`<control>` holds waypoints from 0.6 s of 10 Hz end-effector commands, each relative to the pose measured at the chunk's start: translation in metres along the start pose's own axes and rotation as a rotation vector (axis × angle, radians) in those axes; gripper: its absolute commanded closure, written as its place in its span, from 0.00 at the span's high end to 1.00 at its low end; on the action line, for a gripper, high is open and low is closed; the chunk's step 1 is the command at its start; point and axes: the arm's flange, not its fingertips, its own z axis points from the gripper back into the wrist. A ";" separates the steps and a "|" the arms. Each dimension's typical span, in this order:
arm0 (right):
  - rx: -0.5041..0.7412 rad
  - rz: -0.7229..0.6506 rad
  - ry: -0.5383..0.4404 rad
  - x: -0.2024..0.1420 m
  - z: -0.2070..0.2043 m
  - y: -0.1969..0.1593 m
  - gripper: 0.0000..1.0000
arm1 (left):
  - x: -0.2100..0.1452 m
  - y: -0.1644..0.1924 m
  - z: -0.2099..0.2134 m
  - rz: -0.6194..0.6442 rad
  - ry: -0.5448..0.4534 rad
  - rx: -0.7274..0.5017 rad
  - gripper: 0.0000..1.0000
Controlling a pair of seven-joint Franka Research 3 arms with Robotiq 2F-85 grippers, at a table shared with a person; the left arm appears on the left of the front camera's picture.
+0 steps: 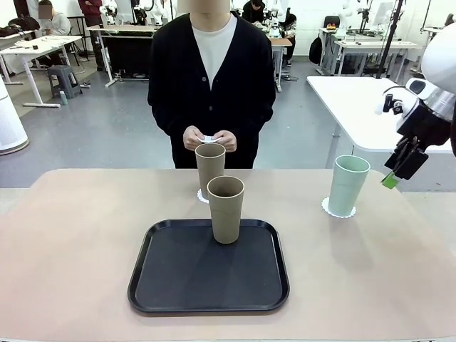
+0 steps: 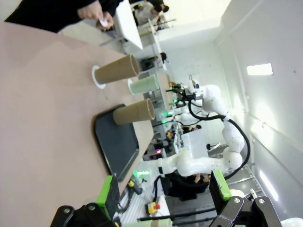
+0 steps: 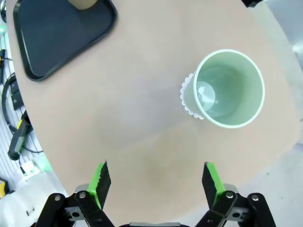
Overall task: Place coasters on the table and set cups on them.
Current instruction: Take one Reusable plastic cup from the Flat Tray and place it on a coaster set by the human.
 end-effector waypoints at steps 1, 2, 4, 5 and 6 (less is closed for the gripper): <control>-0.026 0.011 -0.004 -0.006 0.000 0.005 1.00 | 0.000 -0.002 -0.001 -0.003 0.002 -0.001 1.00; -0.026 0.011 -0.004 -0.006 0.000 0.005 1.00 | 0.000 -0.002 -0.001 -0.003 0.002 -0.001 1.00; -0.026 0.011 -0.004 -0.006 0.000 0.005 1.00 | 0.000 -0.002 -0.001 -0.003 0.002 -0.001 1.00; -0.026 0.011 -0.004 -0.006 0.000 0.005 1.00 | 0.000 -0.002 -0.001 -0.003 0.002 -0.001 1.00; -0.026 0.011 -0.004 -0.006 0.000 0.005 1.00 | 0.000 -0.002 -0.001 -0.003 0.002 -0.001 1.00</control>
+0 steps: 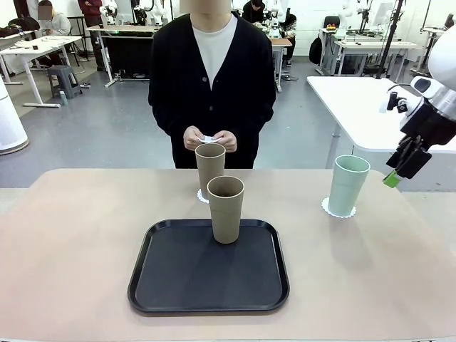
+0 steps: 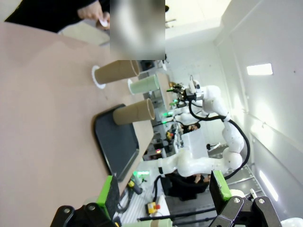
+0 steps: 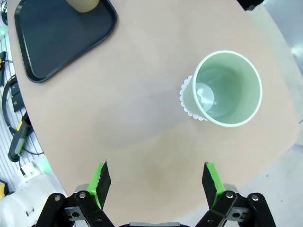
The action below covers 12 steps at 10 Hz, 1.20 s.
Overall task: Place coasters on the table and set cups on them.
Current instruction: Take one Reusable plastic cup from the Flat Tray and place it on a coaster set by the human.
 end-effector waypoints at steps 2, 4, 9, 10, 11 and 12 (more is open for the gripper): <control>-0.022 0.011 0.014 -0.003 -0.004 0.003 1.00 | 0.000 -0.002 -0.001 -0.003 0.002 -0.001 1.00; 0.000 0.000 0.000 0.000 0.000 0.000 1.00 | 0.000 -0.002 -0.001 -0.003 0.002 -0.001 1.00; 0.048 -0.561 -0.010 -0.026 0.030 0.047 1.00 | 0.000 -0.002 -0.001 -0.003 0.002 -0.001 1.00; 0.047 -0.629 0.046 -0.029 0.038 0.048 1.00 | 0.000 -0.002 -0.001 -0.003 0.002 -0.001 1.00; 0.044 -0.676 0.071 -0.031 0.048 0.051 1.00 | 0.000 -0.002 -0.001 -0.003 0.002 -0.001 1.00; 0.076 -0.707 0.024 -0.039 0.059 0.049 1.00 | 0.000 -0.002 -0.001 -0.003 0.002 -0.001 1.00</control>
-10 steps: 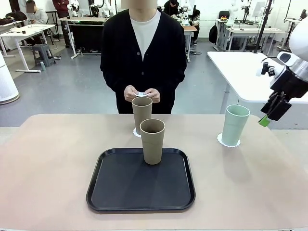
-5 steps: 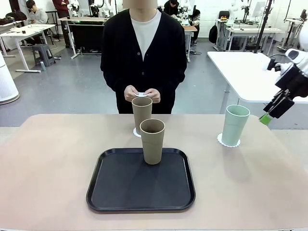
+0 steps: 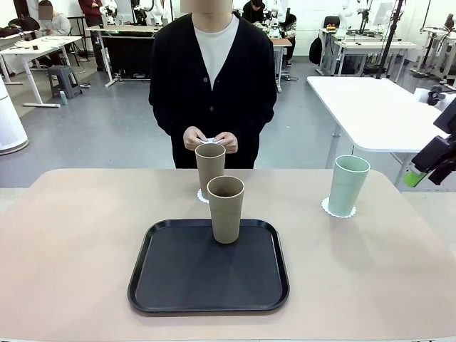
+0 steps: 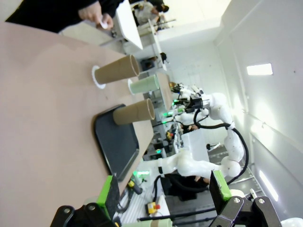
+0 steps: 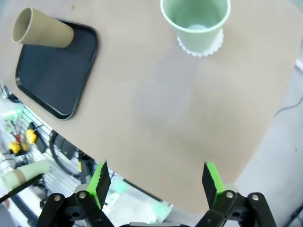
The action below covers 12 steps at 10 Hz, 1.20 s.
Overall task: Place coasters on the table and set cups on them.
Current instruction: Take one Reusable plastic cup from the Flat Tray and place it on a coaster set by the human.
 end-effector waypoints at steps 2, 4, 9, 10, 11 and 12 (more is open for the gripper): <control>0.290 -0.024 -0.198 -0.022 0.026 -0.032 1.00 | 0.000 -0.002 -0.001 -0.003 0.001 -0.001 1.00; 0.536 -0.047 -0.297 -0.050 0.013 -0.083 1.00 | 0.000 -0.002 -0.001 -0.003 0.001 -0.001 1.00; 0.835 -0.073 -0.438 -0.090 -0.012 -0.168 1.00 | 0.000 -0.002 -0.001 -0.003 0.001 -0.001 1.00; 0.853 -0.096 -0.450 -0.097 -0.014 -0.182 1.00 | 0.000 -0.002 -0.001 -0.003 0.001 -0.001 1.00; 0.841 -0.133 -0.453 -0.102 -0.017 -0.197 1.00 | 0.000 -0.002 -0.001 -0.003 0.001 -0.001 1.00; 0.848 -0.162 -0.444 -0.105 -0.024 -0.209 1.00 | 0.000 -0.002 -0.001 -0.003 0.001 -0.001 1.00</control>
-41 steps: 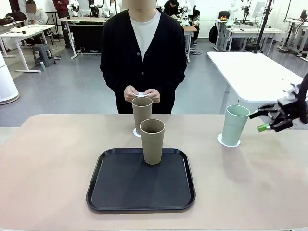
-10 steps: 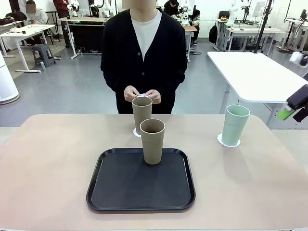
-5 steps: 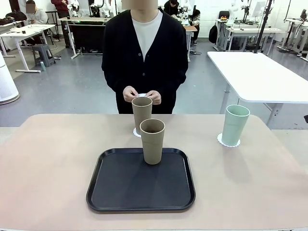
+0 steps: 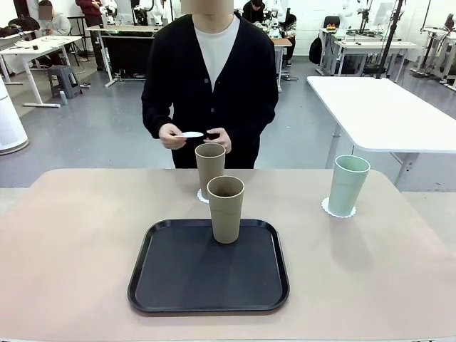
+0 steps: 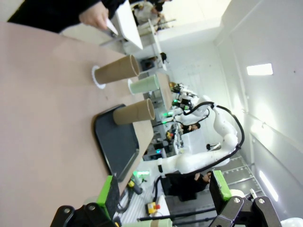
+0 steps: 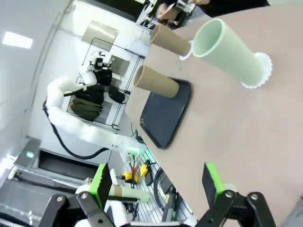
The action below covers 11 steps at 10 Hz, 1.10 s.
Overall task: Place coasters on the table and set cups on them.
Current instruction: Take one Reusable plastic cup from the Flat Tray and place it on a coaster set by the human.
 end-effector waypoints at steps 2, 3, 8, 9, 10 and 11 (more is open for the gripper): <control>0.034 -0.018 -0.010 0.011 0.018 -0.017 1.00 | 0.000 -0.002 -0.001 -0.003 0.002 -0.001 1.00; 0.047 -0.020 -0.009 0.011 0.022 -0.019 1.00 | 0.000 -0.002 -0.001 -0.003 0.002 -0.001 1.00; 0.042 -0.034 0.014 0.005 0.022 -0.019 1.00 | 0.000 -0.002 -0.001 -0.003 0.002 -0.001 1.00; 0.042 -0.034 0.014 0.005 0.022 -0.019 1.00 | 0.000 -0.002 -0.001 -0.003 0.002 -0.001 1.00; 0.042 -0.034 0.014 0.005 0.022 -0.019 1.00 | 0.000 -0.002 -0.001 -0.003 0.002 -0.001 1.00; 0.042 -0.034 0.014 0.005 0.022 -0.019 1.00 | 0.000 -0.002 -0.001 -0.003 0.002 -0.001 1.00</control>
